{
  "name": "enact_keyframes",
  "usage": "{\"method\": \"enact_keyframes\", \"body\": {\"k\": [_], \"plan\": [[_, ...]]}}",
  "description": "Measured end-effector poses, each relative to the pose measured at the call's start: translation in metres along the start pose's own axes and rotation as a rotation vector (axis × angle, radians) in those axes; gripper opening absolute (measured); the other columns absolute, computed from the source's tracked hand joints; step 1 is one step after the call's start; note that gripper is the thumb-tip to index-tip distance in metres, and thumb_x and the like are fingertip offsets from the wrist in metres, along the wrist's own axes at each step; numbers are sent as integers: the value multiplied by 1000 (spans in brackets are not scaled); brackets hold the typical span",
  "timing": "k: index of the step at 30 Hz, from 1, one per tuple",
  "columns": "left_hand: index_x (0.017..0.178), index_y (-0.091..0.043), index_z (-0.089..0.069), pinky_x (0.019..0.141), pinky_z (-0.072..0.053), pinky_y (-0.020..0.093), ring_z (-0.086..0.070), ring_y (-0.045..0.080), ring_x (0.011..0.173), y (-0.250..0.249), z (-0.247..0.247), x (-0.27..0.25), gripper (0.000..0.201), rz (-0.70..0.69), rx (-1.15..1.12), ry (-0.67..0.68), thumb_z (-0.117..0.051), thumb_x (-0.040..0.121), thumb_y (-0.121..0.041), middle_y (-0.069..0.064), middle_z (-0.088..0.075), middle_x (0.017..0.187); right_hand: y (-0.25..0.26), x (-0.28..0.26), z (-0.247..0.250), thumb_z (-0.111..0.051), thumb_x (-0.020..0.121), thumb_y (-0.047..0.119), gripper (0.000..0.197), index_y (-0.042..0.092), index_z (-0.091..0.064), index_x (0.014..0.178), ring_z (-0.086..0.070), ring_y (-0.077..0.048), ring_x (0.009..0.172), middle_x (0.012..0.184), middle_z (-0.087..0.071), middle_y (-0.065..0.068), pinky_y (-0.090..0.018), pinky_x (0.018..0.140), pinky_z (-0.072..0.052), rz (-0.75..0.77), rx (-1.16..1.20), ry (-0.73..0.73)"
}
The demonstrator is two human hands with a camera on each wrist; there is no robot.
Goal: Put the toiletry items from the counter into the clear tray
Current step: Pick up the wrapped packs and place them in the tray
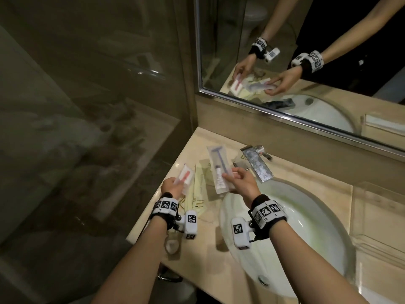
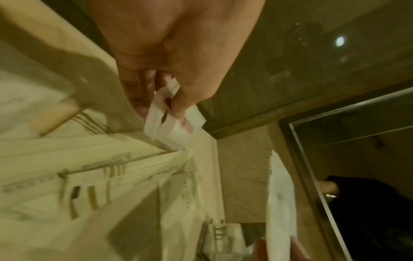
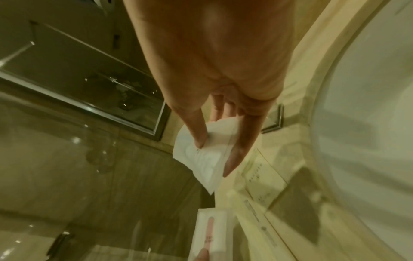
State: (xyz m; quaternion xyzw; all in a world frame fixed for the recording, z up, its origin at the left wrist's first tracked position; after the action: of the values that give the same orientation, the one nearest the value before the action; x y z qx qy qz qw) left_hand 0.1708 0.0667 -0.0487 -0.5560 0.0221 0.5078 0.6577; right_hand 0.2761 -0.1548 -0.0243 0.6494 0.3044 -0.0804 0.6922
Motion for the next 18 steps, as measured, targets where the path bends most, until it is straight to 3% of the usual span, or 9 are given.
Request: {"method": "enact_keyframes", "body": {"k": [4,7,9,12,15,18], "plan": [[78,-3,-65,54,-48,25,-56,22,64,-30,-7,-26,36,-102,-52,32,-70,82,-38,8,-61,71,32,-23,28,-73,84,13,31,4,-63,113,-70,-19,78,98,-72,-9,-34,63,-59,108,41,51],[76,-5,-66,65,-48,30,-57,22,69,-55,-19,-51,38,-195,-59,26,-71,79,-43,8,-62,73,54,-44,60,-71,84,4,27,5,-65,111,-66,-17,76,94,-71,-6,-29,59,-57,181,48,55],[70,-11,-62,64,-46,30,-52,19,65,-73,-33,-70,46,-258,-70,50,-72,71,-57,7,-57,68,63,-59,87,-69,84,1,27,9,-66,110,-67,-15,76,93,-71,-3,-26,59,-57,205,73,29],[64,-15,-60,63,-45,30,-48,18,61,-97,-64,-105,61,-360,-47,100,-70,58,-75,4,-54,63,64,-79,142,-70,85,6,28,11,-66,112,-67,-24,90,106,-68,-11,-39,77,-59,204,129,-71],[66,-12,-65,65,-45,31,-52,20,64,-111,-109,-141,60,-409,-35,180,-72,59,-72,3,-60,66,53,-104,207,-71,85,10,33,6,-62,116,-65,-27,94,109,-67,-15,-44,84,-54,189,170,-195],[76,-10,-71,70,-51,32,-60,21,70,-114,-168,-185,54,-430,-39,317,-73,66,-64,7,-71,78,30,-136,280,-73,83,13,27,11,-66,109,-66,-26,94,107,-70,-14,-44,86,-54,168,195,-354]]}}
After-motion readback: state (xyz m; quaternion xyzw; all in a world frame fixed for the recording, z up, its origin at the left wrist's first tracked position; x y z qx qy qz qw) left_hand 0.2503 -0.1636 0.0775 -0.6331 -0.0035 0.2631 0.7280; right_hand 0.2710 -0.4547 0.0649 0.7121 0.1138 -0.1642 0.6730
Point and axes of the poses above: each hand's wrist, its own x-axis towards the middle knuckle, its own z-axis out of the back of the hand, y = z × x, the point moved 5 cm from there along x, towards the middle knuckle
